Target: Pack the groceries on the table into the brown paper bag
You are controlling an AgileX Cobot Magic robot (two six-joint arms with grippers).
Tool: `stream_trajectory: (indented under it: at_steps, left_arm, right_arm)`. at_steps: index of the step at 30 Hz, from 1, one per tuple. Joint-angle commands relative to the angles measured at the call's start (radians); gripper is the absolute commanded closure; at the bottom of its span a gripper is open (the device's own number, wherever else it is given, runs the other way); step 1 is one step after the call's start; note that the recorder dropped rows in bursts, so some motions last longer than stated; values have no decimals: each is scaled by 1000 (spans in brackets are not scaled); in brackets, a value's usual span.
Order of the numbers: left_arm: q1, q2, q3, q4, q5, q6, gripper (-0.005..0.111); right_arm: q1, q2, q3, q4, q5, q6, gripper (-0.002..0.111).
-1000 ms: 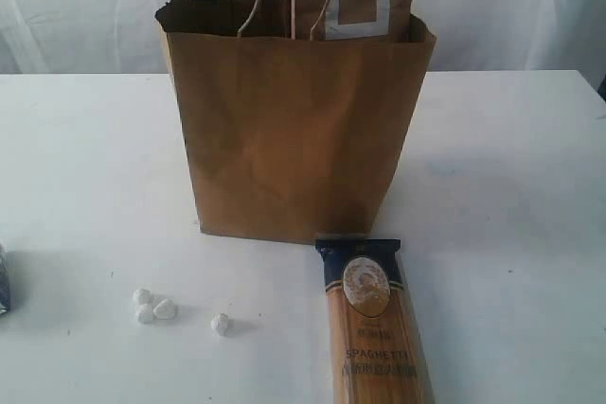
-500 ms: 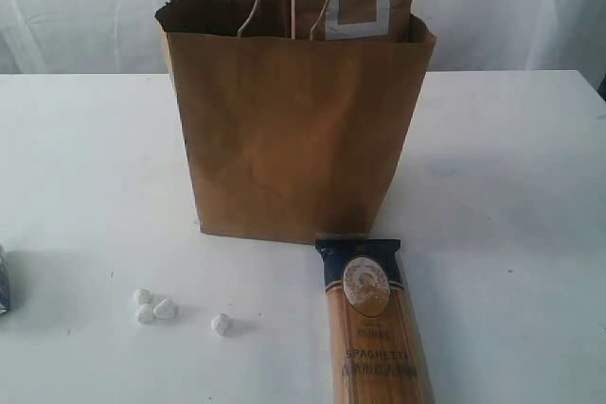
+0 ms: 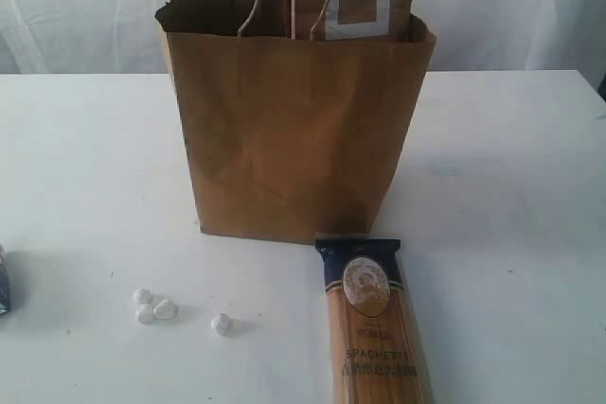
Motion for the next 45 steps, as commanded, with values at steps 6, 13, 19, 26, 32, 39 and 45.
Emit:
stream_trajectory:
  at_steps: [6,13,19,26,32,39,45]
  left_arm:
    - [1,4,-3,-234,-835,77,107]
    - [268,52,340,-493,-1174,331,107]
    - [483,40,851,-493,-1079,289,107]
    - [537,-103,1083,-228,-693,-671,107]
    - [537,-433,1193,151,-729,-1156,107]
    - [537,-987,1169,442,-573,-1133,107]
    - [529,-1238,1169,449,-572,-1097,107]
  right_arm:
    - [-3,-3,1,-2,-4,4,108]
    - [-3,-3,1,-2,-4,9,108]
    - [-3,-3,1,-2,-4,9,108]
    - [-3,-3,1,4,-4,9,108]
    - [-3,-3,1,4,-4,9,108]
    - [-3,-3,1,4,-4,9,108]
    - [-3,-3,1,4,-4,9,108]
